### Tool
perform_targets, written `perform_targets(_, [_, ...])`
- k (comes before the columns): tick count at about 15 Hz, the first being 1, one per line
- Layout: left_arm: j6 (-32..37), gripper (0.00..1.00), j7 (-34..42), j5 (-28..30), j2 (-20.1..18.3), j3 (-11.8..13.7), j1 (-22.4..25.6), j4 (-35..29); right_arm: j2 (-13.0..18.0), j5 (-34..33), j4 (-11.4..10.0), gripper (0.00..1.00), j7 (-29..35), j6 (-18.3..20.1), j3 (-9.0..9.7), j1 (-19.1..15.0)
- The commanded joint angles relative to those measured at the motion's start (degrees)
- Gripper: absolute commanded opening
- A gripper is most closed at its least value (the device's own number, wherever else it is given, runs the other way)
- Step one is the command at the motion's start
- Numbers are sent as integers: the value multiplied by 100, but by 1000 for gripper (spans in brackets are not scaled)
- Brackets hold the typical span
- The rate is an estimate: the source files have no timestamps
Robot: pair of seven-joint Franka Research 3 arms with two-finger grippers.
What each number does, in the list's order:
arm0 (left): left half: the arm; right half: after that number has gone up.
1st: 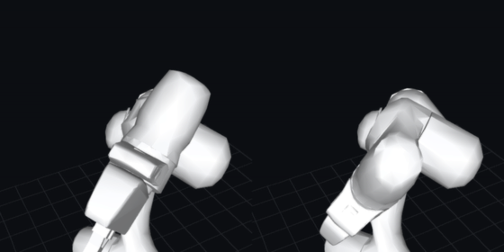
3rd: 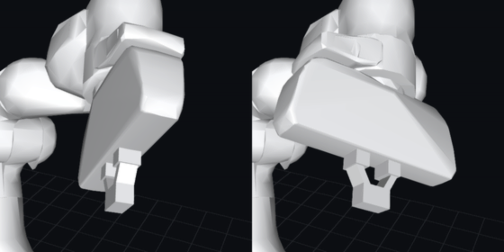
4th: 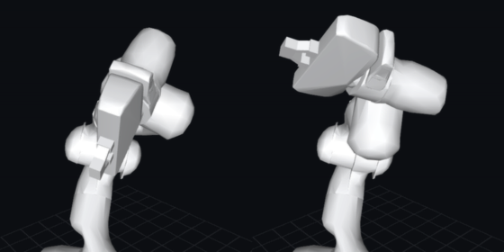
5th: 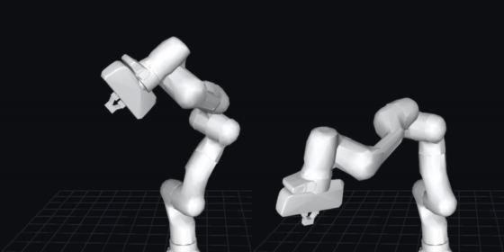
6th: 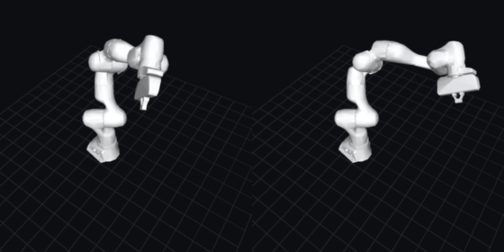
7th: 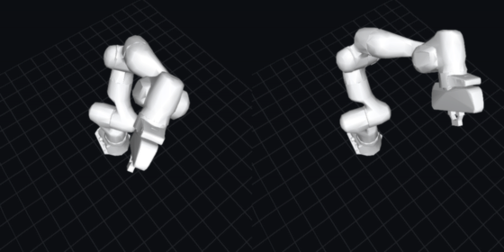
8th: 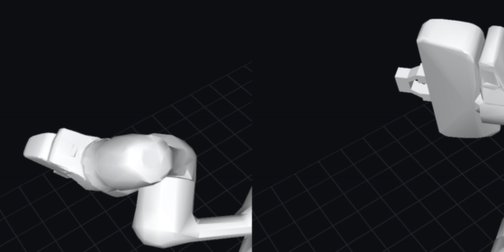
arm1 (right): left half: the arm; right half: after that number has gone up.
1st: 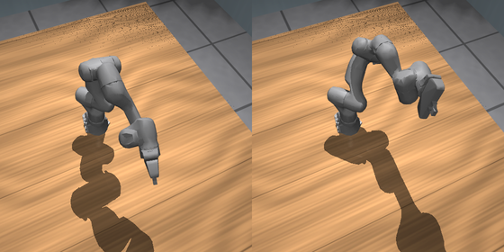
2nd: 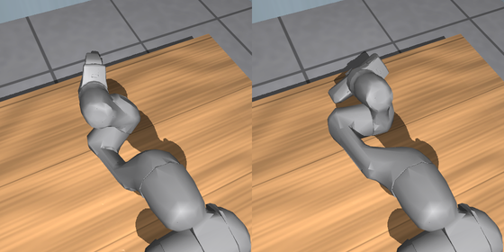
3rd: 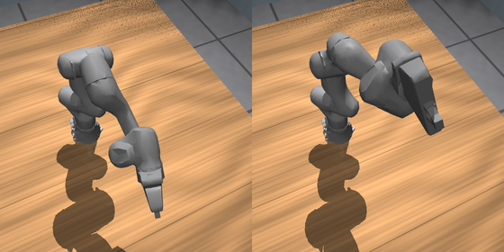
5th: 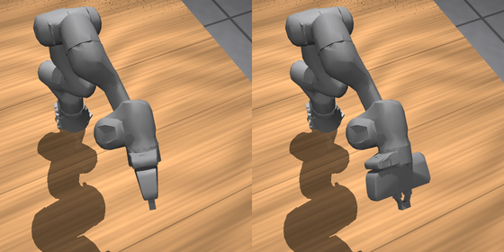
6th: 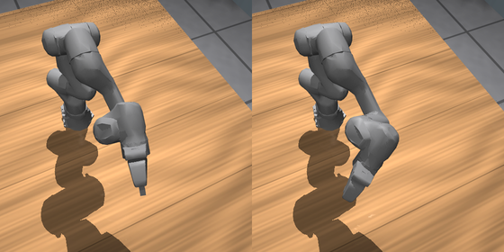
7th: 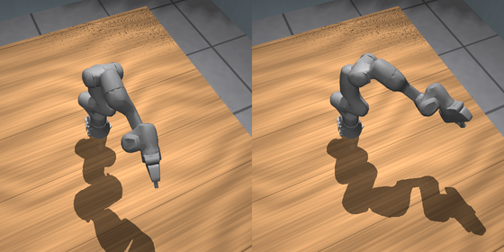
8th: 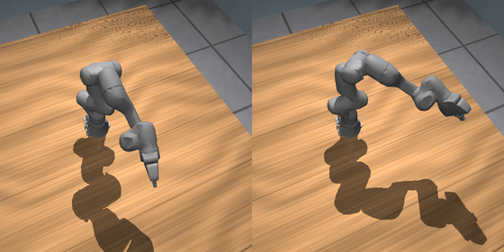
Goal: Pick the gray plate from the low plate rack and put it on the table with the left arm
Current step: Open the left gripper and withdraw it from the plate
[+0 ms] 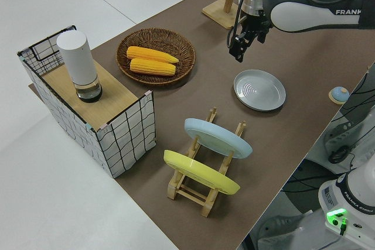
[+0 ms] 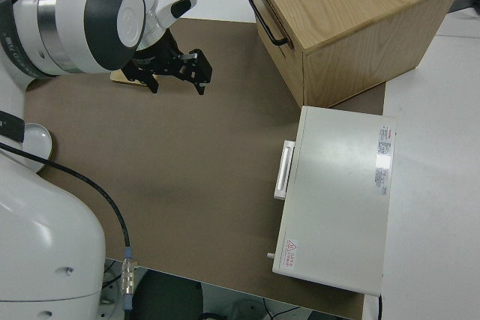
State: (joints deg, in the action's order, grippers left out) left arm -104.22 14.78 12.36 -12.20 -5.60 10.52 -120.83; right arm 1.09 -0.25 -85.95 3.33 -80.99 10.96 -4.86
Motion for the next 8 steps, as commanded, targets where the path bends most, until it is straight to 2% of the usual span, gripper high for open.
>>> perform_targets(1, [385,1000,-1054,-761,95,-432,-59,613,14,43,35,987,1,83,29,-41])
perform_targets(3, [350,1000,-1284,-919,104,-556,-67,631,14,43,35,990,1,83,38,-41])
perform_targets(8, [42,1000,-1372,-885,139,-723,-67,657,14,43,35,990,1,83,38,-41])
